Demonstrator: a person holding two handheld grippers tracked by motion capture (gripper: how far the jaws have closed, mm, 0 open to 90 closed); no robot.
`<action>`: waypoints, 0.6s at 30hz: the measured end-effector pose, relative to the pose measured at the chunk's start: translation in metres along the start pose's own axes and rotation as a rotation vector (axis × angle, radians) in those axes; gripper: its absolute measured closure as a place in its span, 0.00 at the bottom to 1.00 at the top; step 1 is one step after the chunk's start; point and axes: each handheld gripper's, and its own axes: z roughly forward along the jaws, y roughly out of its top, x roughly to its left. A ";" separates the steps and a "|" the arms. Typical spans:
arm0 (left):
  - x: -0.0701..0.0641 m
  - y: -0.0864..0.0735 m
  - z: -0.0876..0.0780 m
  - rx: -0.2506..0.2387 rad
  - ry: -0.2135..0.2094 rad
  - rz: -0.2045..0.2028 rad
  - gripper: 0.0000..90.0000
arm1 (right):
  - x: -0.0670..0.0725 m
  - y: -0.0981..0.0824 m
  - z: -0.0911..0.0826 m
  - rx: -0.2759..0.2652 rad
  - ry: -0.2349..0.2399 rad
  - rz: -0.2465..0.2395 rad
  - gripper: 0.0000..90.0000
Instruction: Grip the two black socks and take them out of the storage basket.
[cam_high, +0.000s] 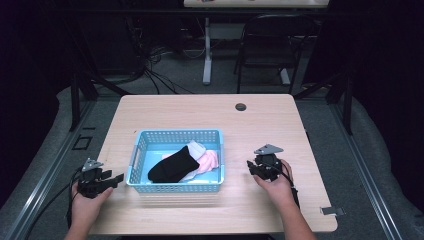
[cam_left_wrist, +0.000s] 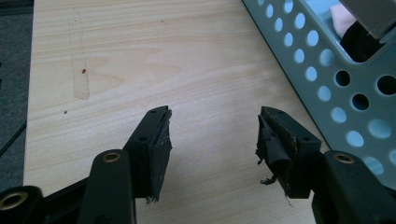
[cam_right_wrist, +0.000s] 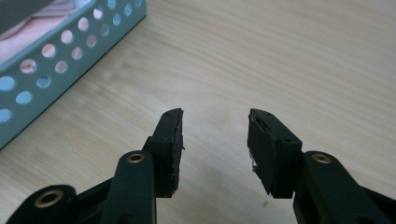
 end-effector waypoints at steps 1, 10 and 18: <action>0.000 0.000 0.000 -0.003 0.002 -0.002 0.49 | 0.000 -0.001 0.002 -0.002 0.010 0.017 0.62; -0.003 -0.002 -0.003 0.004 -0.008 0.057 0.46 | 0.001 0.000 0.000 0.033 0.067 0.064 0.68; -0.004 0.000 -0.001 0.022 -0.004 0.046 0.34 | 0.009 0.005 -0.004 0.018 0.097 0.060 0.66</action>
